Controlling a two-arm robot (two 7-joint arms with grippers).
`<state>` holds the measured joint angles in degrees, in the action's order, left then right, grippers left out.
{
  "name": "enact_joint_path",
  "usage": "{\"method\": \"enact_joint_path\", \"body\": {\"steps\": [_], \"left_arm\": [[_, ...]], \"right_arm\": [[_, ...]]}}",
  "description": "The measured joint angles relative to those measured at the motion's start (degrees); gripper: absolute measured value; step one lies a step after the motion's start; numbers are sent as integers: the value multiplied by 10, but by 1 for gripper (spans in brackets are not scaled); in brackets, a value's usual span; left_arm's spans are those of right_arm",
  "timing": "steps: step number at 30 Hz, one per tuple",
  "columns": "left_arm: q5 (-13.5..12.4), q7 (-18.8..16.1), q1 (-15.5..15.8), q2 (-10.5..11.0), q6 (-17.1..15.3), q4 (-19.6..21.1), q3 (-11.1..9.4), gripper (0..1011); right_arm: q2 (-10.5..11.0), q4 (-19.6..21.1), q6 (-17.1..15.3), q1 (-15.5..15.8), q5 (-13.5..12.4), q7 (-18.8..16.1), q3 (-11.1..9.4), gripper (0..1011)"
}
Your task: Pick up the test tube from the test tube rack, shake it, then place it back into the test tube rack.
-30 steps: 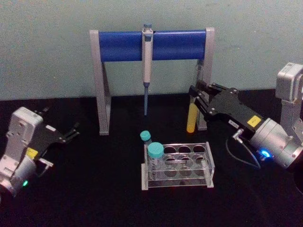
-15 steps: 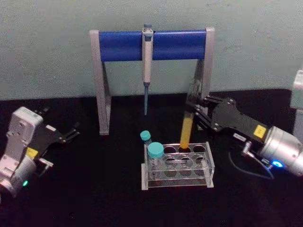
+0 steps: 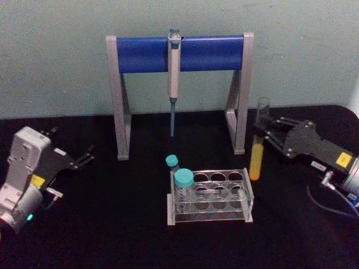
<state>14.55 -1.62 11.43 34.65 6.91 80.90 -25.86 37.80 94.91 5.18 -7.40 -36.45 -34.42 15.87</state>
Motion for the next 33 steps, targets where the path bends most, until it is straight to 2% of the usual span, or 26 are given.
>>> {"method": "enact_joint_path", "body": {"steps": [2,3,7,11,16,21,24,26,28,31,33], "left_arm": [[0,0,0,0,0,0,0,1001],[0,0,0,0,0,0,0,1001],[0,0,0,0,0,0,0,1001],[0,0,0,0,0,0,0,1001],[0,0,0,0,0,0,0,1001],[0,0,0,0,0,0,0,1001],[0,0,0,0,0,0,0,1001],[0,0,0,0,0,0,0,1001],[0,0,0,0,0,0,0,1001],[0,0,0,0,0,0,0,1001],[0,0,0,0,0,0,0,1001]], "right_arm": [[0,2,-3,1,9,18,-4,227],[-3,2,-6,1,21,38,-6,227],[-19,-2,-11,-6,49,74,-9,227],[-41,-15,-12,-18,68,95,-8,227],[-67,-33,-5,-32,73,94,-5,227],[-92,-55,8,-45,48,57,-1,227],[-100,-65,13,-51,16,22,2,227],[-100,-66,13,-52,10,14,4,227],[-99,-68,13,-54,-7,-6,8,227],[-89,-68,11,-55,-32,-41,16,227],[-83,-66,9,-55,-37,-54,20,227]]}}
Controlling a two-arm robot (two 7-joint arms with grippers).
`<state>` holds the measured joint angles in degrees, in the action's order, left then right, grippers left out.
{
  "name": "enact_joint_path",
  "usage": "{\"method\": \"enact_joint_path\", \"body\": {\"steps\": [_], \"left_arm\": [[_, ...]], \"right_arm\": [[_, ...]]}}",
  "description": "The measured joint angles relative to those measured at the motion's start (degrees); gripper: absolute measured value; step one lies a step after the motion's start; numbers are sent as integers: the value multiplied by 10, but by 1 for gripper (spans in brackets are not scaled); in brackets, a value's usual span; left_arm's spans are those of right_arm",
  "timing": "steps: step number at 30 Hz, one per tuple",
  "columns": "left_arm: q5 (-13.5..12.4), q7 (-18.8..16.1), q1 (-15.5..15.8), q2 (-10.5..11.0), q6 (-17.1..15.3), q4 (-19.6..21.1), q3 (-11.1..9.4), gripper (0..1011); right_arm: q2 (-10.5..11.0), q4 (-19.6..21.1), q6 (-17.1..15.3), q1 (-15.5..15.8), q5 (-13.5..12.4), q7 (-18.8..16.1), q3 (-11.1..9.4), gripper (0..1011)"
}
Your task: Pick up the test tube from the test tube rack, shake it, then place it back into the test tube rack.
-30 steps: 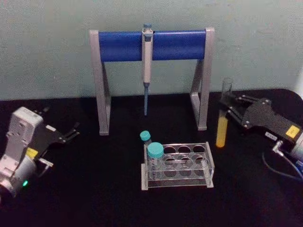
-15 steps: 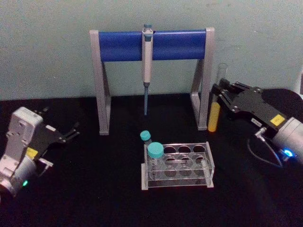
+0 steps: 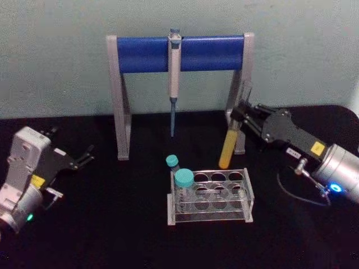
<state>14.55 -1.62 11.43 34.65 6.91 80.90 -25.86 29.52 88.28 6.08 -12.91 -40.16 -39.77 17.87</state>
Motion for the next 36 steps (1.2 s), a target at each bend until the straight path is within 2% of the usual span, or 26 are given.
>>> {"method": "enact_joint_path", "body": {"steps": [5,8,11,17,23,27,32,36], "left_arm": [[0,0,0,0,0,0,0,1001],[0,0,0,0,0,0,0,1001],[0,0,0,0,0,0,0,1001],[0,0,0,0,0,0,0,1001],[0,0,0,0,0,0,0,1001],[0,0,0,0,0,0,0,1001],[0,0,0,0,0,0,0,1001],[0,0,0,0,0,0,0,1001]], "right_arm": [[31,17,-5,11,-14,-28,6,227],[45,27,-7,20,-17,-27,4,227],[72,46,-16,36,-12,-1,-5,227],[90,58,-32,46,1,49,-18,227],[80,52,-41,35,17,86,-22,227],[58,37,-41,18,27,102,-18,227],[33,19,-35,0,33,106,-9,227],[16,6,-31,-13,36,97,2,227]]}}
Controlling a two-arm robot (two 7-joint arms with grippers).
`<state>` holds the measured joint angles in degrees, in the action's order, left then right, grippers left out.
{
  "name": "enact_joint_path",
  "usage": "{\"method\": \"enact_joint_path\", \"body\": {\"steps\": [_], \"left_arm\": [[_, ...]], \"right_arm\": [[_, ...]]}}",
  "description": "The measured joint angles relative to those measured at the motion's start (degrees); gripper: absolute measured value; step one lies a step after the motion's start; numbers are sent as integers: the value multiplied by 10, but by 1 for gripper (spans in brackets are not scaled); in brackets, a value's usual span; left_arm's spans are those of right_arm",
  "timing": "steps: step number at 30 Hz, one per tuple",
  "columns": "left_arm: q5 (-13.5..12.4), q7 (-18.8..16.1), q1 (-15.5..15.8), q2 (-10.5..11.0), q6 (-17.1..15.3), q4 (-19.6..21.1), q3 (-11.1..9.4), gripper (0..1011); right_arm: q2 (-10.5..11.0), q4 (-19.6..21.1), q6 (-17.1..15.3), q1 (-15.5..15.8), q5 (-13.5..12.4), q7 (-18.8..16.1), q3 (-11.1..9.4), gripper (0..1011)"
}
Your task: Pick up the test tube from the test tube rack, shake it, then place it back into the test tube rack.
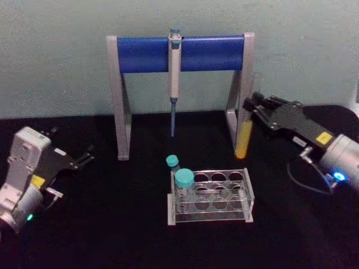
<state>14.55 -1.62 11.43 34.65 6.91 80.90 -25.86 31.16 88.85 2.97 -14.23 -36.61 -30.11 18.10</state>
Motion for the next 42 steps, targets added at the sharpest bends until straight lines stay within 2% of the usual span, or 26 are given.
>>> {"method": "enact_joint_path", "body": {"steps": [4,8,11,14,20,24,28,34,38,42], "left_arm": [[0,0,0,0,0,0,0,1001],[0,0,0,0,0,0,0,1001],[0,0,0,0,0,0,0,1001],[0,0,0,0,0,0,0,1001],[0,0,0,0,0,0,0,1001],[0,0,0,0,0,0,0,1001],[0,0,0,0,0,0,0,1001],[0,0,0,0,0,0,0,1001],[0,0,0,0,0,0,0,1001],[0,0,0,0,0,0,0,1001]], "right_arm": [[-9,-7,3,-10,-3,-23,13,227],[-7,-9,5,-16,-17,-59,27,227],[1,-4,4,-15,-25,-74,30,227],[22,10,-6,-6,-38,-87,33,227],[53,31,-6,15,-39,-73,24,227],[59,36,-2,21,-28,-49,15,227],[55,33,-1,18,-20,-33,11,227],[26,15,-1,3,9,9,10,227],[6,-1,-3,-7,14,17,10,227],[-8,-11,-3,-15,14,11,13,227]]}}
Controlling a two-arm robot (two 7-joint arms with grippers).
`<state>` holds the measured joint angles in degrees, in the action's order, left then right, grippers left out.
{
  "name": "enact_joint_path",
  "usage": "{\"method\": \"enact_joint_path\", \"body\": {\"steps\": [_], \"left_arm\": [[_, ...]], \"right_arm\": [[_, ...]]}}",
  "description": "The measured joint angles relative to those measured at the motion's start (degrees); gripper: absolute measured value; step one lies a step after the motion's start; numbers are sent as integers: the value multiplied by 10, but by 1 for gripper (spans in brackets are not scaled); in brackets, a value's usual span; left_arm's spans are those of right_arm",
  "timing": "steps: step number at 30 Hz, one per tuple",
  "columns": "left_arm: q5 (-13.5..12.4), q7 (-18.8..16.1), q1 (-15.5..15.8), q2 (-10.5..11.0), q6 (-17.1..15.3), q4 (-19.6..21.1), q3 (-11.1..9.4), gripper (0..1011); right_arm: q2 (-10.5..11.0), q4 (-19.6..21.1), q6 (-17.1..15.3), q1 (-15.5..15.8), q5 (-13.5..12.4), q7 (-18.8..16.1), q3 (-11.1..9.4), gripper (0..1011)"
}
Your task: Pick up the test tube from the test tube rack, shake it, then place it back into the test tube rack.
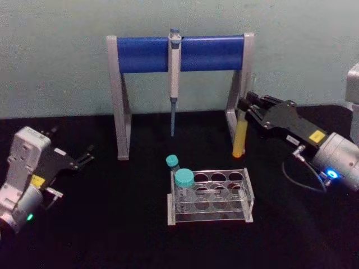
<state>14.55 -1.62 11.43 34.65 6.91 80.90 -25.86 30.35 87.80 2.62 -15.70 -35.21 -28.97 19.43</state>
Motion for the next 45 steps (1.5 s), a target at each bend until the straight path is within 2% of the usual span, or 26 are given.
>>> {"method": "enact_joint_path", "body": {"steps": [7,14,21,45], "left_arm": [[0,0,0,0,0,0,0,1001],[0,0,0,0,0,0,0,1001],[0,0,0,0,0,0,0,1001],[0,0,0,0,0,0,0,1001]], "right_arm": [[-12,-8,3,-7,-17,-38,10,227],[3,-2,0,-8,-27,-68,25,227],[12,-1,5,-8,-21,-72,34,227],[7,-25,24,-22,-7,-82,48,227]]}}
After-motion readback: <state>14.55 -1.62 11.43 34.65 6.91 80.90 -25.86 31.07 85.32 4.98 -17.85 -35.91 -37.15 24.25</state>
